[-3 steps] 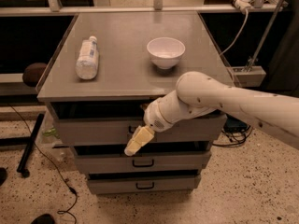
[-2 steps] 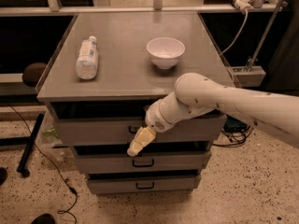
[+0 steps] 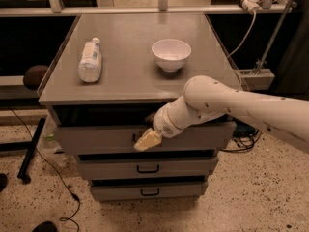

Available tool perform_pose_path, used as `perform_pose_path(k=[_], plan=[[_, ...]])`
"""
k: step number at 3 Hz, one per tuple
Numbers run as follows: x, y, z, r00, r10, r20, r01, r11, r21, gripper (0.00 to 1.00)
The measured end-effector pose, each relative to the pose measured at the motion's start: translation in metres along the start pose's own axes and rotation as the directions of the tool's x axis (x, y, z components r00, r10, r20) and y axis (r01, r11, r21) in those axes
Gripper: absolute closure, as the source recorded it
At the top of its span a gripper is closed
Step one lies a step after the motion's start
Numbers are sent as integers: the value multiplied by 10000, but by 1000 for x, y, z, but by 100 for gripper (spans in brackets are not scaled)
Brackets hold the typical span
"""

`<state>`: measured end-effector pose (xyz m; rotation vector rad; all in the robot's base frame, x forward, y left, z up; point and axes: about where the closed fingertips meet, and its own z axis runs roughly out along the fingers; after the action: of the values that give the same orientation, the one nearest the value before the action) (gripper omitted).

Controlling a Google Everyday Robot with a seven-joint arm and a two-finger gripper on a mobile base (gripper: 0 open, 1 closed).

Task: Open top drawer

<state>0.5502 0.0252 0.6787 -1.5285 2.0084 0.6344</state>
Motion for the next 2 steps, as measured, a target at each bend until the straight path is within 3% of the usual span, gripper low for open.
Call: perform_pose_path(k=[2], plan=[[0,11,-15,9997,24,258,-26,10000,87,87]])
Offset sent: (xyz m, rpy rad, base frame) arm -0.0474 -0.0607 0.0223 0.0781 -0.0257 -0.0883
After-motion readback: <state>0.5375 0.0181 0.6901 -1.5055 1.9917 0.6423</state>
